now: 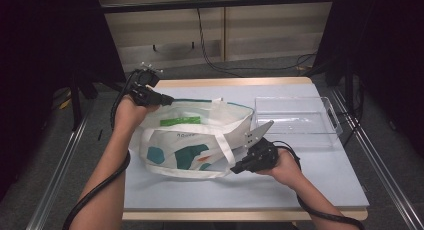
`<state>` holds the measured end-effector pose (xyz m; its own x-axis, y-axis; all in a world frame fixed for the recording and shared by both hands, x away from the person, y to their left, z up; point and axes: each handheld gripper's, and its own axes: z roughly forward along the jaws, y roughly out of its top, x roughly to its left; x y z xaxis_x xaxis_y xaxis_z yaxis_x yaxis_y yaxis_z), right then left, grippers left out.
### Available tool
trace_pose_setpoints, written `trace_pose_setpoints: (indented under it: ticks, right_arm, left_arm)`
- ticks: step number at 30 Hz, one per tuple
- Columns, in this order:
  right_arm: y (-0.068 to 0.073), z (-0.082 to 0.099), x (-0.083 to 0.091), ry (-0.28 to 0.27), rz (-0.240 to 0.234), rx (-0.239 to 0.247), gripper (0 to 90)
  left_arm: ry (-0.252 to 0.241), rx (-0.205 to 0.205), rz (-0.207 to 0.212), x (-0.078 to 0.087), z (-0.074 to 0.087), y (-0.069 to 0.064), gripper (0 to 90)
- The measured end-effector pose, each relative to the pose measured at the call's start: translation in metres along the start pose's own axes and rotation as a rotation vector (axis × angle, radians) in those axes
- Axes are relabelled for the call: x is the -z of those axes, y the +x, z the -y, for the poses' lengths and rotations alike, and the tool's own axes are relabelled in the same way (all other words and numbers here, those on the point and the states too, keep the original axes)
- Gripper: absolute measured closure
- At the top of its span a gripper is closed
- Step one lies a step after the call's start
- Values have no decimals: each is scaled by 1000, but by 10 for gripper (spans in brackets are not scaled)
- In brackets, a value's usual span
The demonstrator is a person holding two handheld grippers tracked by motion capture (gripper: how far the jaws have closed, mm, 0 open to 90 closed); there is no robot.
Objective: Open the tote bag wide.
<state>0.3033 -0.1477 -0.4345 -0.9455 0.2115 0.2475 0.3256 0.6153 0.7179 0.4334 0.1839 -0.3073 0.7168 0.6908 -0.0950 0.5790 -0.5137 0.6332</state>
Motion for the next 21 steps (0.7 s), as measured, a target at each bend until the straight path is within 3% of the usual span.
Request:
trace_pose_setpoints:
  ticks: [12,21]
  right_arm:
    - [-5,16,-6,27,-2,-26,885]
    - [-8,22,-8,29,1,-48,883]
  left_arm:
    - [-12,48,-14,-10,6,7,876]
    - [5,52,0,-16,14,12,875]
